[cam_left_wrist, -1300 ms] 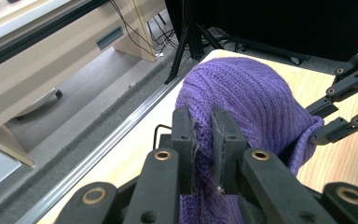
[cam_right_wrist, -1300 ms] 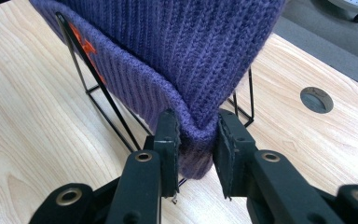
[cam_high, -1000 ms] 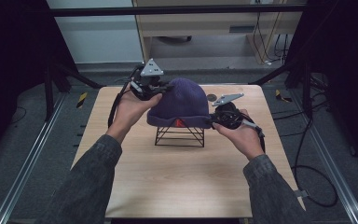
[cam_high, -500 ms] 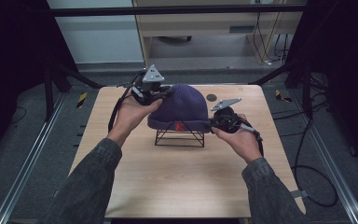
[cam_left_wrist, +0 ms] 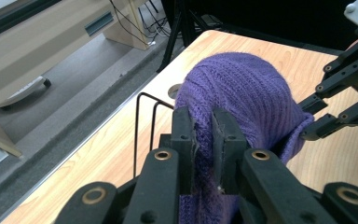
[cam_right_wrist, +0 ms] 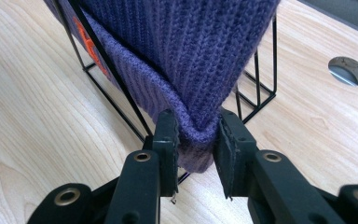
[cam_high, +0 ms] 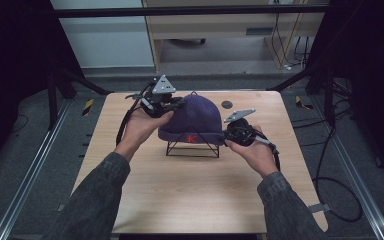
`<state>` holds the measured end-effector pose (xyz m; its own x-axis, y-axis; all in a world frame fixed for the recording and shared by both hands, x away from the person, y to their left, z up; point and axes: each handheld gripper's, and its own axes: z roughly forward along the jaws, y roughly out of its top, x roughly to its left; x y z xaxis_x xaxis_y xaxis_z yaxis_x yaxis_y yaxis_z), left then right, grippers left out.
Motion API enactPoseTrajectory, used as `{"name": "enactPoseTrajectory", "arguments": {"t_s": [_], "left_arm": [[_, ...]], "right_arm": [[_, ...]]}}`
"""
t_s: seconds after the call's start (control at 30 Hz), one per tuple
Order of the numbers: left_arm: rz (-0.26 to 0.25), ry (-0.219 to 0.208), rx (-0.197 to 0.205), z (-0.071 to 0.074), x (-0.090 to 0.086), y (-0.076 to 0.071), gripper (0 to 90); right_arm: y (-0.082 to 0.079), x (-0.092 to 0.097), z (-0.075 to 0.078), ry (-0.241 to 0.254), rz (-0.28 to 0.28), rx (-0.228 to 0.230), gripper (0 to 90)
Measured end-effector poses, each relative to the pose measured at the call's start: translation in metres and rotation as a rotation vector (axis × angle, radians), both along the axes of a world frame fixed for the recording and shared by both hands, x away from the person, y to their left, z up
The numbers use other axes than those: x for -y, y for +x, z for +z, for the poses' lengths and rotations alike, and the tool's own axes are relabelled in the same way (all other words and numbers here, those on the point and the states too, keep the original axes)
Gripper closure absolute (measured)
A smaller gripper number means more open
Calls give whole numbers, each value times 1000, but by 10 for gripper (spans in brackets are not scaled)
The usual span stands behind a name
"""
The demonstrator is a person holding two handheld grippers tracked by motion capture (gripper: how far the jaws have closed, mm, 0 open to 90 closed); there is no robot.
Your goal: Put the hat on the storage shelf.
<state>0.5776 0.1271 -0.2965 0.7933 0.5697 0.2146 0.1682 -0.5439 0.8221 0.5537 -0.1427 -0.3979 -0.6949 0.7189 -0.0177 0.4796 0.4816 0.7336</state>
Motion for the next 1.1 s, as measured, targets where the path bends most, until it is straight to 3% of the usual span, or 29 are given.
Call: {"name": "enactPoseTrajectory", "arguments": {"t_s": [0.5,0.77,0.9,0.97,1.1], "left_arm": [[-9,-3,-23,-16,0,-3,803],[-8,4,-42,-27,-5,-5,803],[-5,-7,-62,-34,-8,-6,803],[-3,-38,-73,-37,-10,-7,803],[5,-53,-86,-44,-15,-7,802]], "right_arm": [[-4,-1,-18,-2,-20,-14,712],[-5,-3,-27,-30,-23,-20,709],[-6,-7,-31,-60,-18,-19,709],[-6,-8,-32,-61,-21,-21,710],[-5,-7,-37,-57,-29,-25,711]]}}
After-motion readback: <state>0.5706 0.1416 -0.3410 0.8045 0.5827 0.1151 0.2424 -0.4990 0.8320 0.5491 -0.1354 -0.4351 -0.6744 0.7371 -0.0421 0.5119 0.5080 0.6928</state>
